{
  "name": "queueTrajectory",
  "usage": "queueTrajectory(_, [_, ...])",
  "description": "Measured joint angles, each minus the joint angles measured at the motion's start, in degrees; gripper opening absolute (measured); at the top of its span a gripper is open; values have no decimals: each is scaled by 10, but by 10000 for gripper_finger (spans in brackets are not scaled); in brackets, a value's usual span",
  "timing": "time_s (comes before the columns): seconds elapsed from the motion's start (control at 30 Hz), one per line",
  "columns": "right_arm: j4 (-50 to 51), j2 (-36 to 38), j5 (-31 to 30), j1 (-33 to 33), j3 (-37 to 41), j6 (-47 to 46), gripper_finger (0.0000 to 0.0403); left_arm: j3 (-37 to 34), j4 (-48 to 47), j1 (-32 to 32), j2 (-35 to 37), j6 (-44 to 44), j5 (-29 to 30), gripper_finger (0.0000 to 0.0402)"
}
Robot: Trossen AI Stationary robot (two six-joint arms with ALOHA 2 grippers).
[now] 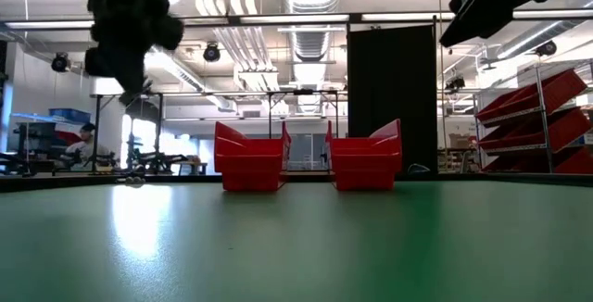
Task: Sort batteries
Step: Put the silver battery into the right red bin
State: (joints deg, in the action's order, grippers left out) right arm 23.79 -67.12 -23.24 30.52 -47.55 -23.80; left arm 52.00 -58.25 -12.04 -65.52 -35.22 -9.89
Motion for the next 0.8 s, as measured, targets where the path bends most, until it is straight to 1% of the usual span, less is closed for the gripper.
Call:
queueTrajectory(0.1, [-32, -19, -8, 2, 0, 14, 202, 33, 33, 122, -29, -49, 88, 27])
queueTrajectory(0.2, [-76, -45, -9, 2, 0, 28, 208, 51, 107, 225, -74, -85, 156, 27])
queueTrajectory(0.3, [-109, -74, -8, 2, 0, 52, 213, 65, 203, 305, -136, -73, 234, 27])
queueTrajectory(0.37, [-126, -88, -8, 2, 0, 63, 216, 80, 246, 339, -184, -54, 280, 27])
queueTrajectory(0.43, [-129, -97, -8, 4, 0, 69, 220, 104, 268, 355, -235, -44, 315, 27])
queueTrajectory(0.5, [-128, -103, -8, 8, 0, 70, 223, 139, 269, 359, -291, -26, 337, 27])
queueTrajectory(0.67, [-117, -107, -8, 22, 0, 53, 226, 251, 252, 349, -433, 62, 345, 27])
queueTrajectory(0.73, [-102, -107, -8, 29, 0, 38, 225, 302, 223, 341, -482, 102, 346, 27])
queueTrajectory(0.8, [-75, -105, -8, 40, 0, 22, 223, 351, 191, 334, -524, 132, 358, 27])
